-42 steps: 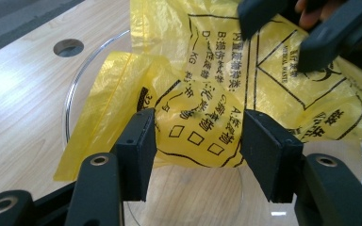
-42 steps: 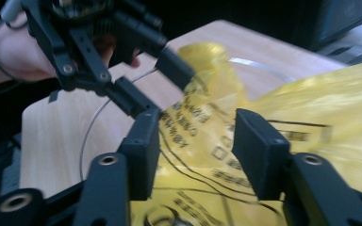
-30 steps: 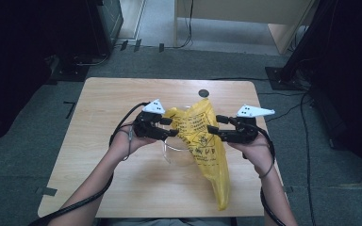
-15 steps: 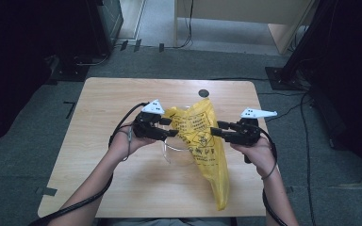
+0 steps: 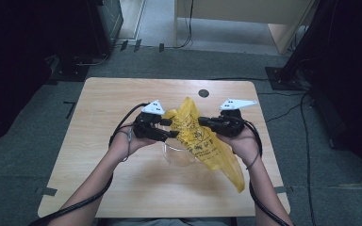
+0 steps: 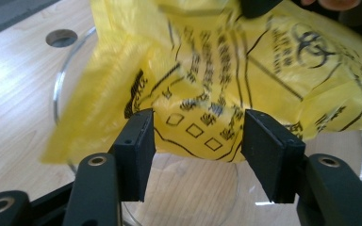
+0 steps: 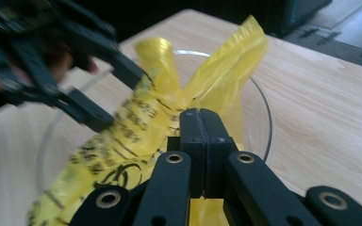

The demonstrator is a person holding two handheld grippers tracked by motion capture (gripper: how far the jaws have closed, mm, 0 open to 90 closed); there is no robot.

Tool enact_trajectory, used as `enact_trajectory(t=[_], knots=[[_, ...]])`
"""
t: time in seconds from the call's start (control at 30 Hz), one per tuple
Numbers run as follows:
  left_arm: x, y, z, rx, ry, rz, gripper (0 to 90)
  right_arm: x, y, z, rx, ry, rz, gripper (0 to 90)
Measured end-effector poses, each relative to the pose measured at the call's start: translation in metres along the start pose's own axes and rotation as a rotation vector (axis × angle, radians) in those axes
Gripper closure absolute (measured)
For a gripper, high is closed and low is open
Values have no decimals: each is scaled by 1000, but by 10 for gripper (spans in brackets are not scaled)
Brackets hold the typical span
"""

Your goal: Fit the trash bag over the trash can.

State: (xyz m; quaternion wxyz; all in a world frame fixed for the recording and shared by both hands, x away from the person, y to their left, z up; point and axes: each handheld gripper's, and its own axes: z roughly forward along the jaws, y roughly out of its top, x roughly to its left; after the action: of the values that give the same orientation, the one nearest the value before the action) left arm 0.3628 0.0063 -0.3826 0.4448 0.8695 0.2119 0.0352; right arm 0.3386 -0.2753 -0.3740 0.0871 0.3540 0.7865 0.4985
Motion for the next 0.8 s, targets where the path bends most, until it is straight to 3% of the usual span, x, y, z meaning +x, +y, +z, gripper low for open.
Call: enact_trajectory(t=[0.13,0.27,0.5,0.6,0.63,0.67,0.7,0.8], knots=[[0,5,-13,-35,14,2,411,-7,4,11,57,-25,4,900],[-8,9,-18,-56,-20,25,375,-14,5,19,90,-41,26,900],[-24,8,-4,-40,-113,79,322,-16,9,26,90,-65,71,900],[-28,7,3,-14,-107,74,307,-17,9,26,87,-62,85,900],[-29,6,5,0,-103,70,319,-17,9,26,85,-61,91,900],[-29,6,7,25,-128,74,446,-17,9,26,85,-59,102,900],[-30,7,8,36,-111,77,529,-17,9,26,86,-57,106,900],[-29,10,10,39,-119,78,562,-16,9,26,87,-54,106,900]])
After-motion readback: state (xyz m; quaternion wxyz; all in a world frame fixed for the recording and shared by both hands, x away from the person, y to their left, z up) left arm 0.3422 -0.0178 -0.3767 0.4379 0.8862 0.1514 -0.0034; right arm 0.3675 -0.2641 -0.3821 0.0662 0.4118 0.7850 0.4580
